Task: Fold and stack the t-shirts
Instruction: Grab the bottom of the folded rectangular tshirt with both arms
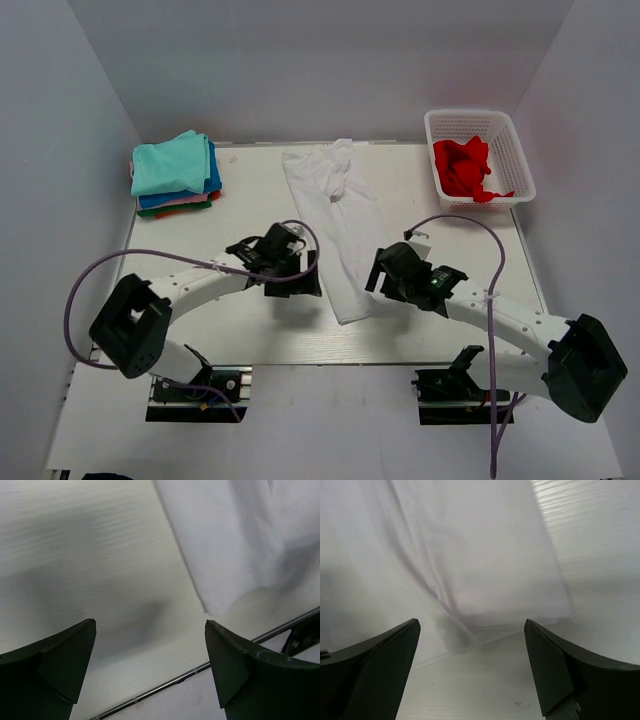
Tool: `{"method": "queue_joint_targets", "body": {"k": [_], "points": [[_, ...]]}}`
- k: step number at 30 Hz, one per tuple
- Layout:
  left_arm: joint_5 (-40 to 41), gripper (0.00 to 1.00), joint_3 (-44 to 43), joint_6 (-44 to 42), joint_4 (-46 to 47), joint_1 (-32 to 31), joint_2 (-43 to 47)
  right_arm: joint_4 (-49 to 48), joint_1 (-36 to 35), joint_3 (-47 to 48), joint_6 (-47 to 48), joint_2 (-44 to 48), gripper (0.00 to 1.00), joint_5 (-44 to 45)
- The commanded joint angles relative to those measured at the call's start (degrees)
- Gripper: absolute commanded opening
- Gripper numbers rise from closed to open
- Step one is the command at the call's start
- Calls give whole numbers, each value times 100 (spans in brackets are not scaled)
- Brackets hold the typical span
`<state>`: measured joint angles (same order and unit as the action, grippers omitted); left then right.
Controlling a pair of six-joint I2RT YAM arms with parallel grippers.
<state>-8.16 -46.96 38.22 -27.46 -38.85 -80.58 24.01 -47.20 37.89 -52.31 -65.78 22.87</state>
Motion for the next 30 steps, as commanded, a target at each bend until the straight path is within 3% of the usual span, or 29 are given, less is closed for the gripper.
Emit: {"method": "queue_joint_targets", "body": {"k": [1,5,9,21,26,30], "points": [[-116,100,-471,-428,41,-543,-405,438,272,-9,213,354,90,534],[534,92,-1164,-789,-295,-1342,-994,456,807,-273,371,566,90,543],[597,82,-1500,-1281,-268,-1817,-1320,473,1151,-378,651,610,90,376],[1405,44,-1957,-1922,-234,-2530,-2252,-212,2092,-607,1338,74,87,-933],[1519,33,-1834,-1923,-101,-2592,-2656,-397,2320,-765,1478,-40,62,-1320],[1685,0,-1834,-1722,-216,-2645,-2771,-599,2408,-941,1479,-198,54,-1794]]}}
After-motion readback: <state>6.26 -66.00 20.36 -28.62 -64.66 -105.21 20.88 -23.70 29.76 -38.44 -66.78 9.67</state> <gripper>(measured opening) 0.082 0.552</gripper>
